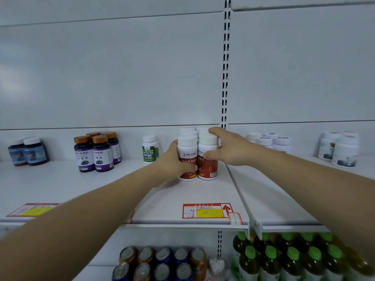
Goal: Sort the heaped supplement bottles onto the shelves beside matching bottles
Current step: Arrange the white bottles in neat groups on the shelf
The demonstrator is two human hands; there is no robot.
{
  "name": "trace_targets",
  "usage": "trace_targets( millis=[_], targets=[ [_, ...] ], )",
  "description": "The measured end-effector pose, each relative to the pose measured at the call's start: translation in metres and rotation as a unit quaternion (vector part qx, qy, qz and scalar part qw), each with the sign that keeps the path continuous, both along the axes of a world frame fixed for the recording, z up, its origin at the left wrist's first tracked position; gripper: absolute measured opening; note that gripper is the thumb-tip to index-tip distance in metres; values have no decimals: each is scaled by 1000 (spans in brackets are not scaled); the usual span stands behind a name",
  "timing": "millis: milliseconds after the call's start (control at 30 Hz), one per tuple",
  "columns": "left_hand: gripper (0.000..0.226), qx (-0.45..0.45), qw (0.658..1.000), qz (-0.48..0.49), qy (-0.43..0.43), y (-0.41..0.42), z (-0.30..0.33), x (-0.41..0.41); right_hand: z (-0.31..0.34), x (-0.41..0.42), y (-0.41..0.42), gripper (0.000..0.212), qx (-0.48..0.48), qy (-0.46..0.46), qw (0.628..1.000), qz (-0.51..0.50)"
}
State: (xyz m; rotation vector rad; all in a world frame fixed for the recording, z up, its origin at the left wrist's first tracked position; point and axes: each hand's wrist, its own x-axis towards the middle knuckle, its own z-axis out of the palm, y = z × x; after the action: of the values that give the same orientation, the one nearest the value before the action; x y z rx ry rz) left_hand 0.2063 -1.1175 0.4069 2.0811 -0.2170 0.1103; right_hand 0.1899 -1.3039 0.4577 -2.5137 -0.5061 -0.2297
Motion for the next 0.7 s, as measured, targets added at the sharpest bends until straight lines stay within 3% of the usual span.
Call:
trace_targets(
  millis=[400,700],
  targets=[
    [90,-6,1000,14,4,-4,1,-2,-2,5,1,79,25,19,999,9],
    [83,-4,1000,22,-8,-6,-1,-2,-12,14,4,82,81,48,995,19]
  ],
)
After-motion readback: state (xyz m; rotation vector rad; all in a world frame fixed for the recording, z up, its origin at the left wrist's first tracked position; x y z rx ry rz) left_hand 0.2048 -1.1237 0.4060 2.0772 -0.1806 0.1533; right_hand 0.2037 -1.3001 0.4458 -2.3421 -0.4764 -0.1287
